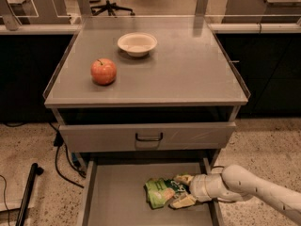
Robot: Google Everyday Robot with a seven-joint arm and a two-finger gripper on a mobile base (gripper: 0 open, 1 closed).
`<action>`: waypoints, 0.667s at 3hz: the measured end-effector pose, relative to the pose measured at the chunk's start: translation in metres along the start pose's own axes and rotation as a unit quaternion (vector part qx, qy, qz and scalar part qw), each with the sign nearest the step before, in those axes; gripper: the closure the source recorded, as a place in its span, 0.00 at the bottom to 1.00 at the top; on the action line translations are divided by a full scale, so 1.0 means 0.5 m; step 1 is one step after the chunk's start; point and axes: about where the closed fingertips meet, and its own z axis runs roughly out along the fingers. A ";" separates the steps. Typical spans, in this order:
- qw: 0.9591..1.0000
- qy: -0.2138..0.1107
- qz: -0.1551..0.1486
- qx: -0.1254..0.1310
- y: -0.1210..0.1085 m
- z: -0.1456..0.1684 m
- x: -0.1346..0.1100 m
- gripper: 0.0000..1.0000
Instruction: Place green rice chip bag into middle drawer
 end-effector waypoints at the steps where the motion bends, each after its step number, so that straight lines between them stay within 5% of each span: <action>1: 1.000 0.000 0.000 0.000 0.000 0.000 0.000 0.00; 2: 1.000 0.000 0.000 0.000 0.000 0.000 0.000 0.00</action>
Offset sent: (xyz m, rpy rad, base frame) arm 0.0000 0.0000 0.0000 0.0000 0.0000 0.0000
